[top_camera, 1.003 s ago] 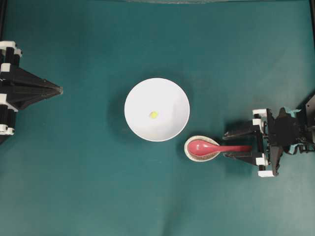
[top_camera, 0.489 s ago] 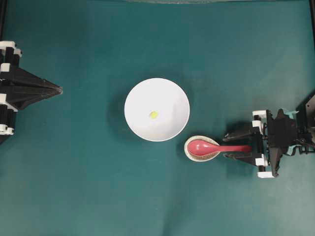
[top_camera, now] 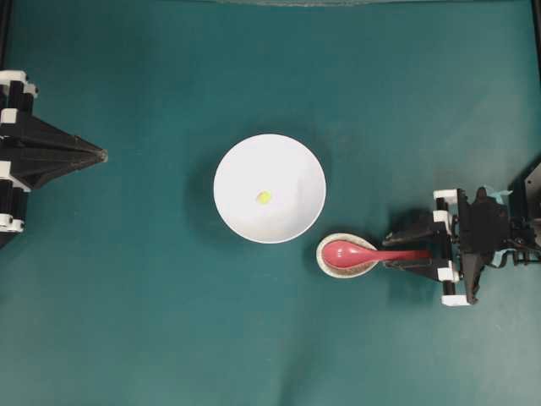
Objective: Scoop the yellow hexagonal prism block from the bowl with a spoon using the right arm.
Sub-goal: 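Lower the open right gripper around the pink spoon handle, then close the right gripper on the spoon handle and adjust the grip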
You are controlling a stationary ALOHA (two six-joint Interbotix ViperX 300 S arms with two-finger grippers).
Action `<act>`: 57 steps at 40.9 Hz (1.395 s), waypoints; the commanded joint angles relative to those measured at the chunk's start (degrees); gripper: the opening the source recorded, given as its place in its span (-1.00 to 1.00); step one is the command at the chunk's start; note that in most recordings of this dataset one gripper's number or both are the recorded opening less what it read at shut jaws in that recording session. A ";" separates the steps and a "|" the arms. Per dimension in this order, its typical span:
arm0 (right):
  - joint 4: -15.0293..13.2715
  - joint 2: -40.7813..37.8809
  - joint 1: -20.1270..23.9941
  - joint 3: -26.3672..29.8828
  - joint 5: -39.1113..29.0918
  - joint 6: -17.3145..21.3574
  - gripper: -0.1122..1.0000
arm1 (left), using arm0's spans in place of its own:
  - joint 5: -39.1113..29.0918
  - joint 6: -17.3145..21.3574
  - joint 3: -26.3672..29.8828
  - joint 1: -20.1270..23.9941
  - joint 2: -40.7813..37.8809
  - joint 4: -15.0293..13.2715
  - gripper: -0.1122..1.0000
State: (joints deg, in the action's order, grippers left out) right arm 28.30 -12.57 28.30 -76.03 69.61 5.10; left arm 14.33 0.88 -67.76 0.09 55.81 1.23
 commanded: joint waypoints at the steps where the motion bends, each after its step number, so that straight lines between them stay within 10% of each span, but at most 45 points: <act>1: 0.18 0.44 0.35 0.26 0.18 0.00 -0.05 | 0.26 0.09 1.58 0.00 -0.18 0.18 -0.81; 23: 0.18 0.44 0.88 1.23 -2.55 0.18 -0.38 | 0.26 0.09 1.58 0.00 -0.09 0.18 -0.81; 39: 2.11 0.44 0.88 1.05 -2.72 0.70 0.13 | 0.26 0.09 1.58 0.00 -0.18 0.18 -0.81; 57: 2.11 0.88 0.88 0.97 -0.70 0.62 0.13 | 0.26 0.09 1.49 0.00 -0.18 0.18 -0.81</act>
State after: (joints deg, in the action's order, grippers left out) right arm 30.23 -12.57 29.00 -75.15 68.38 5.80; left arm 14.33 0.88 -67.76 0.09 55.90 1.23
